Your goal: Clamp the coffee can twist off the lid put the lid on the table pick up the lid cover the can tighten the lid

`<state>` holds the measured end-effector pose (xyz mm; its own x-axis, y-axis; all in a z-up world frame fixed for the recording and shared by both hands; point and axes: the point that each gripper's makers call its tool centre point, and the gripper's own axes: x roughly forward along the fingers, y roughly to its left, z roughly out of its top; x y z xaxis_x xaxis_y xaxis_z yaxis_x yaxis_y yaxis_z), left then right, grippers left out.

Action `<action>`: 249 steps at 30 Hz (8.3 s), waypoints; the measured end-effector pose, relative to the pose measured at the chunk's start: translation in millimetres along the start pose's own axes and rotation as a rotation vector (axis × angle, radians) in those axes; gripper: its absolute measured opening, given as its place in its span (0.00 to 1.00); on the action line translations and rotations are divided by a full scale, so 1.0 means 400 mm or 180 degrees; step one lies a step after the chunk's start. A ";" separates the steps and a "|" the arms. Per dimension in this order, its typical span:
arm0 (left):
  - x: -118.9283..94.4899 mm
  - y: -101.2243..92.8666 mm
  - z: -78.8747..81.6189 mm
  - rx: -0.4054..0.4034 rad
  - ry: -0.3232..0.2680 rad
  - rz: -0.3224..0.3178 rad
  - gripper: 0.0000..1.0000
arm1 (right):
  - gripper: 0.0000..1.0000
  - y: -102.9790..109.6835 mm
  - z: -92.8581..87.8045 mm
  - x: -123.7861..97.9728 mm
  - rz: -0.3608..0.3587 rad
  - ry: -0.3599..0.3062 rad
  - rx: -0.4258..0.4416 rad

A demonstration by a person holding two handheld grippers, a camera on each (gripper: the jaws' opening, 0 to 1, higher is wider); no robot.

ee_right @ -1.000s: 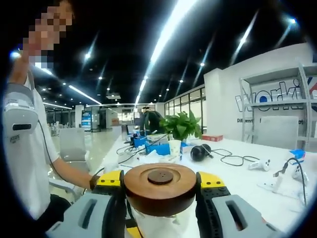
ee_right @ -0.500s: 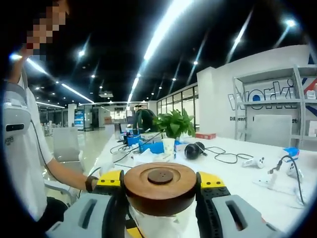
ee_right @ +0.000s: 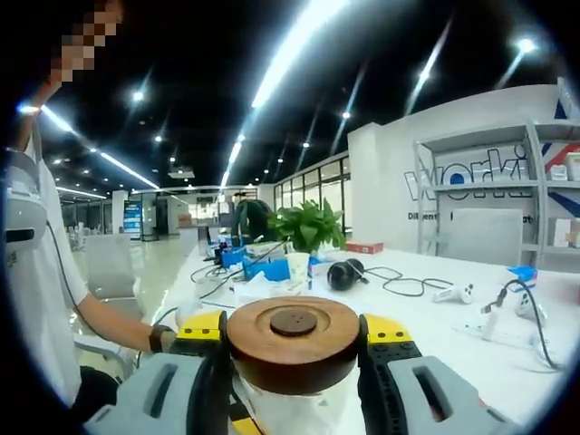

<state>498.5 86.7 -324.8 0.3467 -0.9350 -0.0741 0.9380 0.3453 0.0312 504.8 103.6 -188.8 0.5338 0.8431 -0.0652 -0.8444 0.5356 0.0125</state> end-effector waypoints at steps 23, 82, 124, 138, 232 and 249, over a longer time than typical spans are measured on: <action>0.000 -0.002 0.000 0.0009 0.0003 -0.0001 0.42 | 0.51 -0.012 -0.001 -0.003 -0.0493 -0.0060 0.0024; 0.003 0.007 0.000 0.0015 0.0006 0.0048 0.42 | 0.51 -0.025 -0.002 -0.029 -0.2317 -0.0273 0.0001; 0.003 0.008 0.000 0.0023 0.0001 0.0050 0.42 | 0.52 -0.032 0.003 -0.040 -0.2956 -0.0344 -0.0043; 0.003 0.008 0.000 0.0020 -0.0003 0.0044 0.42 | 0.65 0.026 0.076 -0.048 -0.2027 -0.0637 -0.0161; 0.002 0.001 -0.001 0.0012 0.0001 0.0006 0.42 | 0.53 0.020 0.003 0.021 0.1214 -0.0091 0.0007; 0.002 -0.001 -0.001 0.0006 0.0006 0.0007 0.42 | 0.53 0.020 0.006 0.018 0.0956 -0.0071 -0.0018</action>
<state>498.4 85.9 -325.2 0.3488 -0.9341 -0.0760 0.9372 0.3472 0.0333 502.1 114.0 -186.9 0.2609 0.9646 -0.0376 -0.9648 0.2619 0.0224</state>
